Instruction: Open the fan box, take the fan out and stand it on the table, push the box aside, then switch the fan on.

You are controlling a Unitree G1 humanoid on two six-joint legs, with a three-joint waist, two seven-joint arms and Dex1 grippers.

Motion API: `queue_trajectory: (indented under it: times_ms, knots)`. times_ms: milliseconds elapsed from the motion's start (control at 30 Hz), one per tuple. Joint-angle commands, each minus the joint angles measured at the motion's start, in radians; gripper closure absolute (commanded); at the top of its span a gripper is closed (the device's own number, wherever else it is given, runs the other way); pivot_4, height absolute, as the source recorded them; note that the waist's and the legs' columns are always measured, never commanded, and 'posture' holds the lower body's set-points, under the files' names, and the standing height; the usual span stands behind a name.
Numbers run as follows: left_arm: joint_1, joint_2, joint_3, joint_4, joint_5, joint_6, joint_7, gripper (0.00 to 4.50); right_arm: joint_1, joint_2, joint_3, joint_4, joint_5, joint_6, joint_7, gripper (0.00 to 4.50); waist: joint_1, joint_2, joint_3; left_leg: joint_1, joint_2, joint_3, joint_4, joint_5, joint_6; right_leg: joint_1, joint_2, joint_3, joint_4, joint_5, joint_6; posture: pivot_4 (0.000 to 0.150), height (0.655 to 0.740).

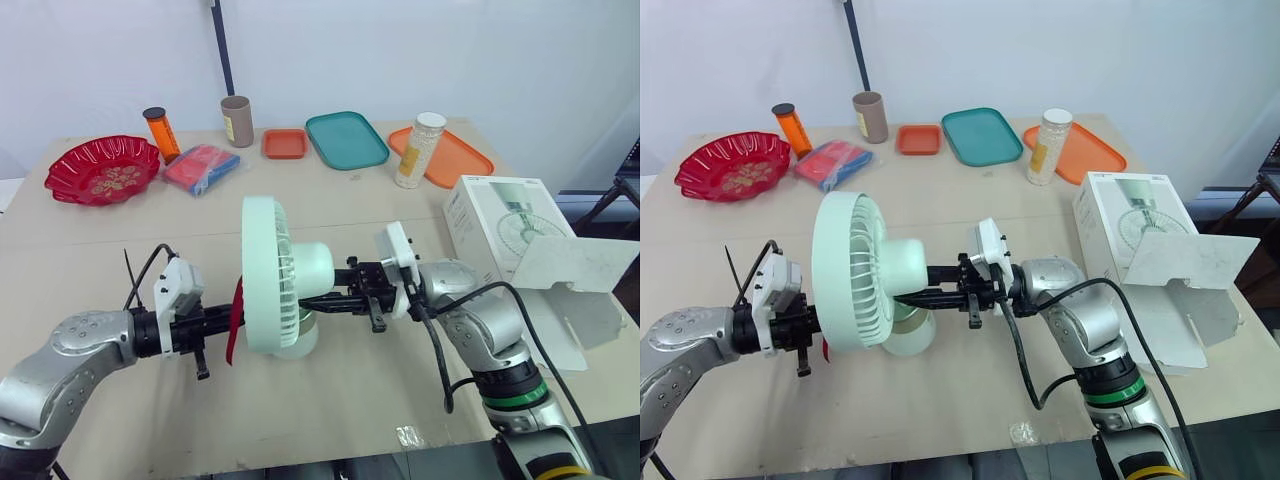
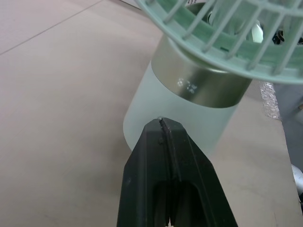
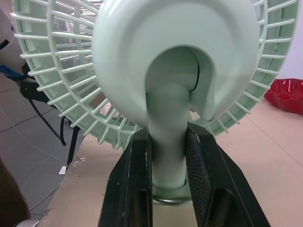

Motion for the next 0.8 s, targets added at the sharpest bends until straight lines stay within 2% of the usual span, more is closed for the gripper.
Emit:
queue_trajectory:
  times_ms: [33, 800]
  knots:
    - [-0.003, 0.008, 0.005, -0.017, 0.006, -0.014, -0.009, 4.46, -0.024, 0.016, -0.024, -0.037, 0.021, -0.023, -0.002, 4.06, 0.000, 0.000, 0.000, 0.000, 0.000, 0.000, 0.000, 0.000, 0.000, 0.000, 0.000, 0.000, 0.000, 0.000, 0.000, 0.150, 0.7255]
    - [-0.009, -0.009, -0.020, -0.008, 0.031, -0.025, -0.005, 4.46, -0.022, 0.027, -0.023, -0.081, 0.042, 0.001, -0.013, 4.06, 0.000, 0.000, 0.000, 0.000, 0.000, 0.000, 0.000, 0.000, 0.000, 0.000, 0.000, 0.000, 0.000, 0.000, 0.000, 0.150, 0.7255]
